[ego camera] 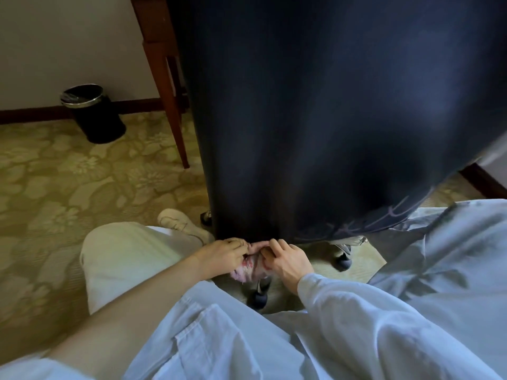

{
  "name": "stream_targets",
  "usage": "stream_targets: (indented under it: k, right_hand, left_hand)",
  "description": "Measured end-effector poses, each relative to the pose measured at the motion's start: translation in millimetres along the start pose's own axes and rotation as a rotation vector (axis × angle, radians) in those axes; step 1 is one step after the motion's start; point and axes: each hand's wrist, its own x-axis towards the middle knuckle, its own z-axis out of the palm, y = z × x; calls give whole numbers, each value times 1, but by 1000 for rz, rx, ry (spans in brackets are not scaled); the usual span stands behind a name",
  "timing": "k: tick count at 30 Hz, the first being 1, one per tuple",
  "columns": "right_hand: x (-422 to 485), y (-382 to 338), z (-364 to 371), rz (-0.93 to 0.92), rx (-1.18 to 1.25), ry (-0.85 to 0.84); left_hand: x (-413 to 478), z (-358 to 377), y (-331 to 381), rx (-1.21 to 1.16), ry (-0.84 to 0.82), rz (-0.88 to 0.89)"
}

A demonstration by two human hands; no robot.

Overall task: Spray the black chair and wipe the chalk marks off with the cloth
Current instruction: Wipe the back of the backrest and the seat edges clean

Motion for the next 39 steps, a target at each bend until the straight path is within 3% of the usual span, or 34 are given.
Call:
stream_targets:
  k: [4,12,18,21,30,39]
  right_hand:
    - [-6,21,-26,18,-15,147]
    - [-7,73,-112,-55,-73,611]
    - [-5,80,-159,-50,-110,785]
    - [-5,78,-145,-66,-108,756]
    - [-11,59,-46,-109,-28,425]
    - [-13,58,5,-175,-47,238]
  left_hand:
    - [0,-36,3,-38,289,-28]
    - [6,-121,-8,37,579,-211]
    - [4,-164,-23,131,618,-236]
    - [3,-149,-19,143,567,-217]
    - [5,-52,1,55,420,-209]
    - [26,-16,8,154,197,-20]
